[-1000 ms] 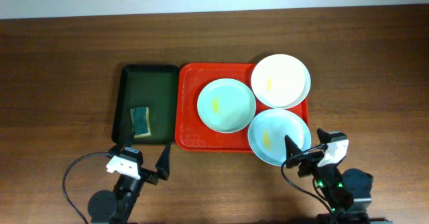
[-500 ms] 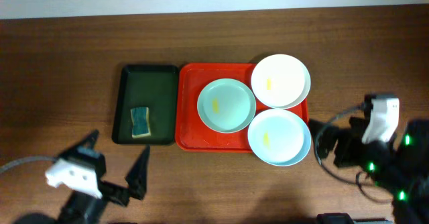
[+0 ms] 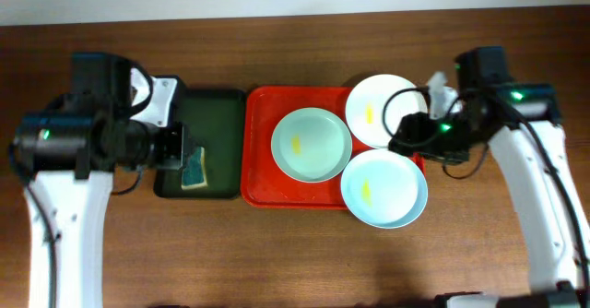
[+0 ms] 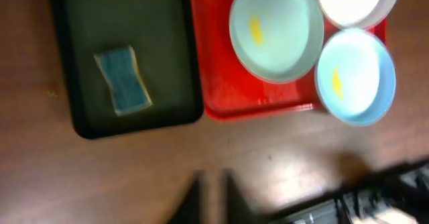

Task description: Clean dirty plates on tray and stack at the side

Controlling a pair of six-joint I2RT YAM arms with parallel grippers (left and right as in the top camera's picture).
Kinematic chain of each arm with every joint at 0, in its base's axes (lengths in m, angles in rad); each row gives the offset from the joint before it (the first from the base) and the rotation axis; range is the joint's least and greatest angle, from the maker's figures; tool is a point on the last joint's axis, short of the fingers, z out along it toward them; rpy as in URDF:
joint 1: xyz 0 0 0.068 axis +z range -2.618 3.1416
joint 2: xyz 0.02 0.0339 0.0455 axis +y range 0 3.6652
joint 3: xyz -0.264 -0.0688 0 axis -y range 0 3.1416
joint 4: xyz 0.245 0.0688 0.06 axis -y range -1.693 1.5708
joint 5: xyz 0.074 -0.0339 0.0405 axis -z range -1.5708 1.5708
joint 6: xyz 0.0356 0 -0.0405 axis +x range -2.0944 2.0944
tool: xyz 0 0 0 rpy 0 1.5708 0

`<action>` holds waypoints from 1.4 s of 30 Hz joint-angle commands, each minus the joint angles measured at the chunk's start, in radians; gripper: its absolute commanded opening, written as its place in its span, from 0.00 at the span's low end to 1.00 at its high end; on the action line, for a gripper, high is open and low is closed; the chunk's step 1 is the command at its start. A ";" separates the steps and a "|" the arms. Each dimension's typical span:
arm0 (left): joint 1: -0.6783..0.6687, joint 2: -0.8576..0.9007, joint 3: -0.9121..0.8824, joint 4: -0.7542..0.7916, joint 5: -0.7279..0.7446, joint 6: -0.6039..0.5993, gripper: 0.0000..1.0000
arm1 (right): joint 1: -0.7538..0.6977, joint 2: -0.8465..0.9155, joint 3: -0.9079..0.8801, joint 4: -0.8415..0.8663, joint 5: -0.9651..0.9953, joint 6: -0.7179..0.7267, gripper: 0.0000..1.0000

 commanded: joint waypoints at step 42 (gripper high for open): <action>-0.064 0.164 -0.402 0.484 -0.096 -0.101 0.53 | 0.248 0.544 -0.026 0.488 0.270 0.156 0.09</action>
